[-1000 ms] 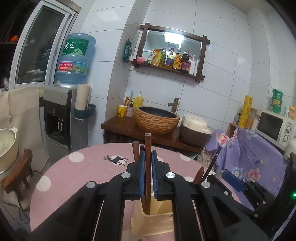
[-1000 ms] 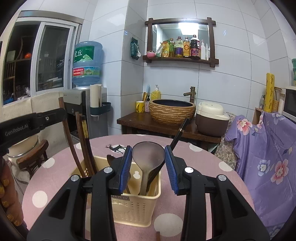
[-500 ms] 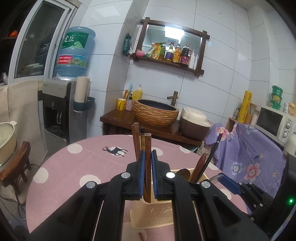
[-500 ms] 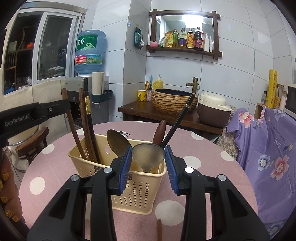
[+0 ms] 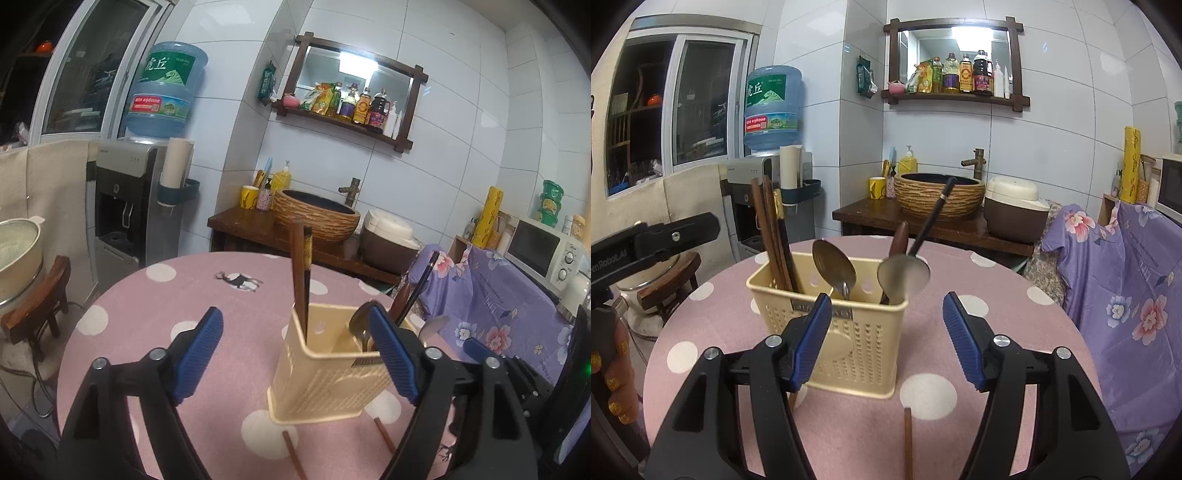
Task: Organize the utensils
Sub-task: 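Move both grippers back down to the remaining brown chopsticks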
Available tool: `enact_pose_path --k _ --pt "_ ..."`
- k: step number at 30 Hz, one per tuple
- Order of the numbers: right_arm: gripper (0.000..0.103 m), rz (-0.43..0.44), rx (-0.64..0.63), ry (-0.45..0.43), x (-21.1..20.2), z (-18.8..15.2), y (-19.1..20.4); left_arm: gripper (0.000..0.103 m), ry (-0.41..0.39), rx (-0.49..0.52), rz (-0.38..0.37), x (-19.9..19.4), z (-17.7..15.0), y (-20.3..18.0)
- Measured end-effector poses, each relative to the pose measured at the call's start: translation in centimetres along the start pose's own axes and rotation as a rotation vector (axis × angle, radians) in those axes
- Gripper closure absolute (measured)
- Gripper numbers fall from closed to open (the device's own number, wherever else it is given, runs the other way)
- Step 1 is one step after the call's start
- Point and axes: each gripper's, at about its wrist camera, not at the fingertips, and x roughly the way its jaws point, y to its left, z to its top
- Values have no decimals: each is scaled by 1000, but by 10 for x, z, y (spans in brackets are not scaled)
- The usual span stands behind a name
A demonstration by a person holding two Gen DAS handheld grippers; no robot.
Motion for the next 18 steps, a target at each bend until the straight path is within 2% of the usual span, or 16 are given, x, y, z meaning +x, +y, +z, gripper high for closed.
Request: enact_pose_path --k 7,18 --pt "37 16 33 85 -12 -23 -13 7 96 5 14 -8 -27 10" --pt "37 19 92 248 -6 -76 -32 7 260 -27 39 -2 -76 31"
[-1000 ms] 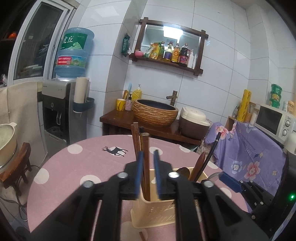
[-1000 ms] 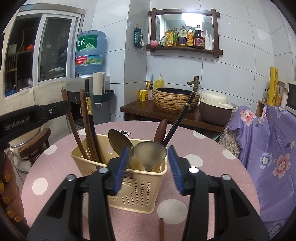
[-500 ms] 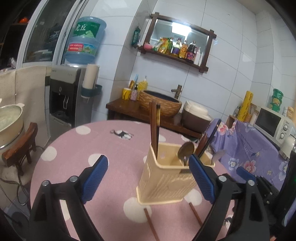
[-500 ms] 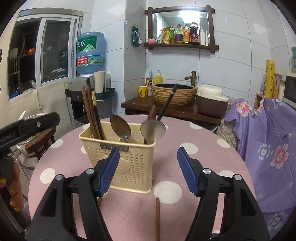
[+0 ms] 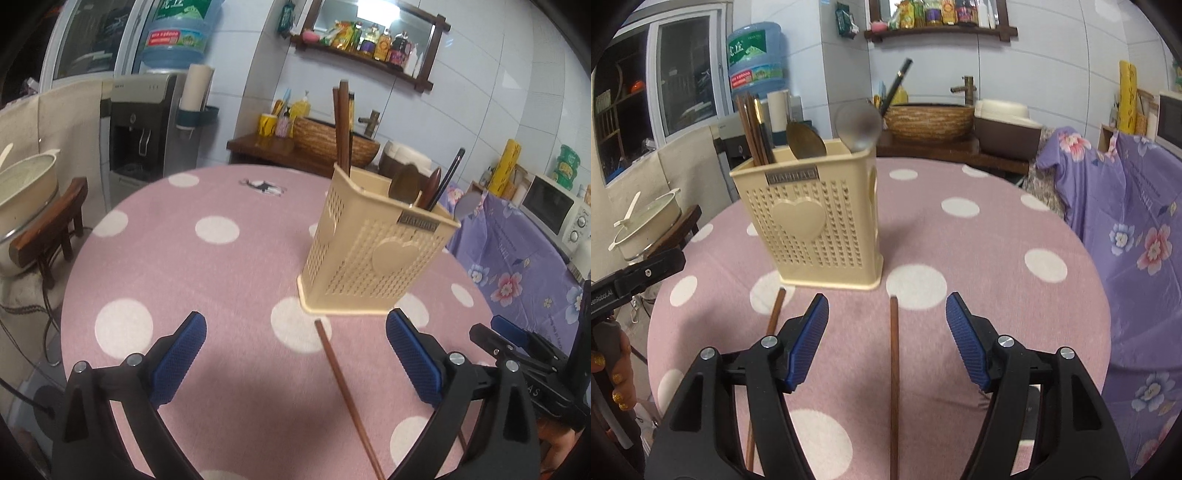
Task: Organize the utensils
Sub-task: 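Move both grippers back down to the remaining brown chopsticks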
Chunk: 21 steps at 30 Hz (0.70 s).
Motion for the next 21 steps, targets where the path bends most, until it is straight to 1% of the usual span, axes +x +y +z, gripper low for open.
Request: enact_pose_path --k 3,6,9,15,17,19,21 --pt "37 4 14 19 0 -9 -3 8 27 2 -1 2 -10 2" --pt "37 1 17 31 -1 -15 -5 15 58 10 -4 6 -20 2" --pt "37 0 18 48 1 -20 -7 25 101 11 -15 14 -29 -1" --pt "37 -3 25 77 5 -25 -12 40 177 60 -55 33 -38 -22" --pt "37 -3 32 82 6 -26 -14 47 203 75 -64 41 -41 -29" --pt "37 -1 37 86 7 -28 -15 49 227 92 -70 52 -43 -35" --pt "37 -1 38 88 7 -29 -15 51 235 118 -50 61 -45 -41"
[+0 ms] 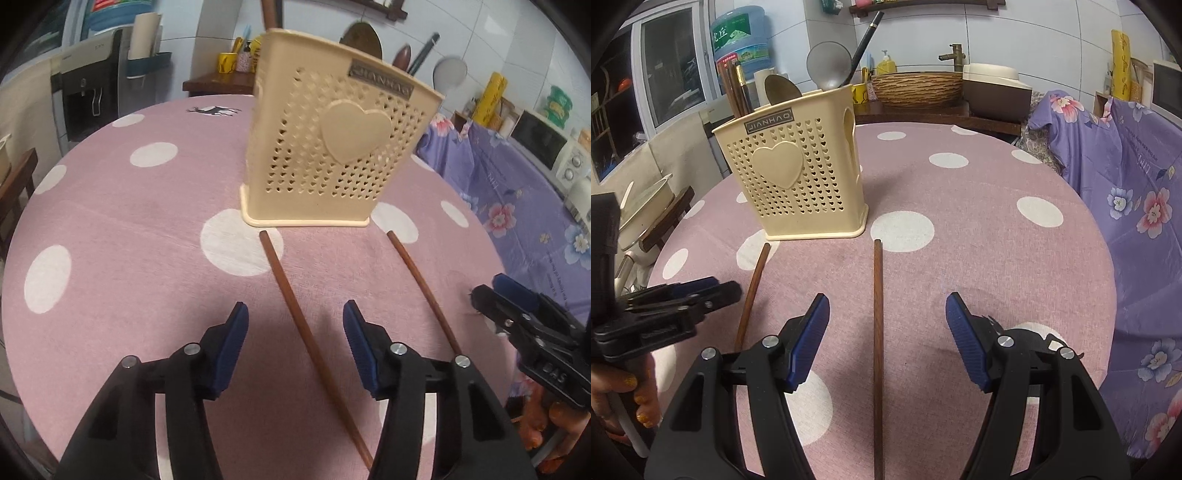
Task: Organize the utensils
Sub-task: 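Move both grippers back down to the remaining brown chopsticks, then grasp a brown chopstick with the left gripper while the right gripper grasps another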
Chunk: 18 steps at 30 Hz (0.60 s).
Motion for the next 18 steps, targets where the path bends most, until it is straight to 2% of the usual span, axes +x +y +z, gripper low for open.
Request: enact_pose_path --k 4,9,11,14,18 --pt "37 4 1 3 0 -2 0 65 31 19 44 20 6 -3" --pt "37 5 13 8 2 -4 -1 76 39 23 85 31 18 -1" --pt "37 6 13 11 3 -3 -1 85 43 26 96 35 22 0" --pt "37 11 11 15 6 -2 -1 91 49 15 92 38 27 4" --pt "37 28 8 27 11 1 1 92 52 12 83 40 30 6"
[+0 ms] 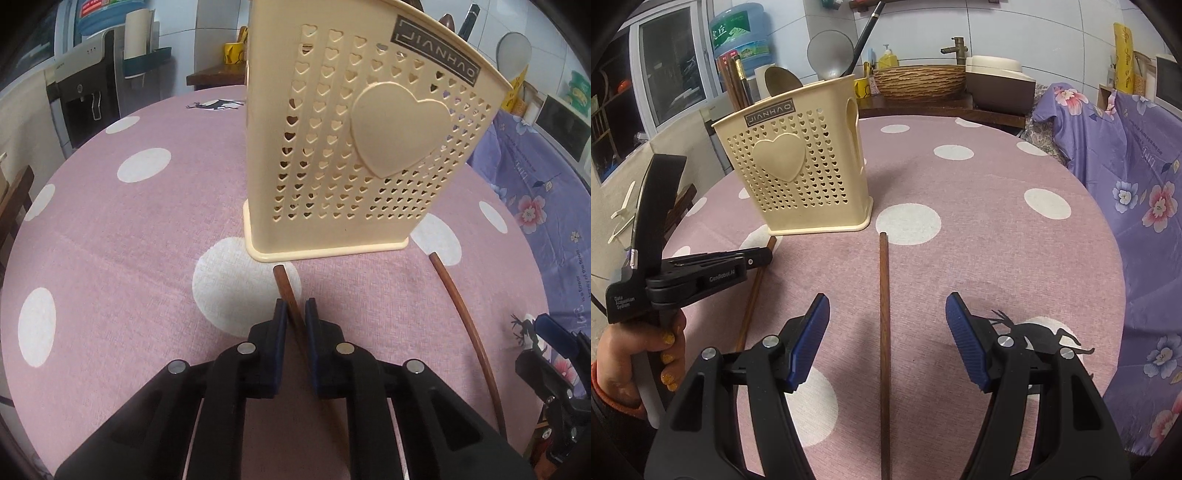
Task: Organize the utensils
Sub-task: 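Grasp a brown chopstick with the left gripper while the right gripper grasps another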
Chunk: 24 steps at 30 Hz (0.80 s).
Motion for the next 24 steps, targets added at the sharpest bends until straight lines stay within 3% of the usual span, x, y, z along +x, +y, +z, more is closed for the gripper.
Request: enact_pose_path --k 11,24 --pt "49 35 -16 88 34 15 -2 93 -5 -10 -23 -2 -3 1" --pt "68 0 -86 166 73 26 6 93 -4 -4 -24 -1 -2 0"
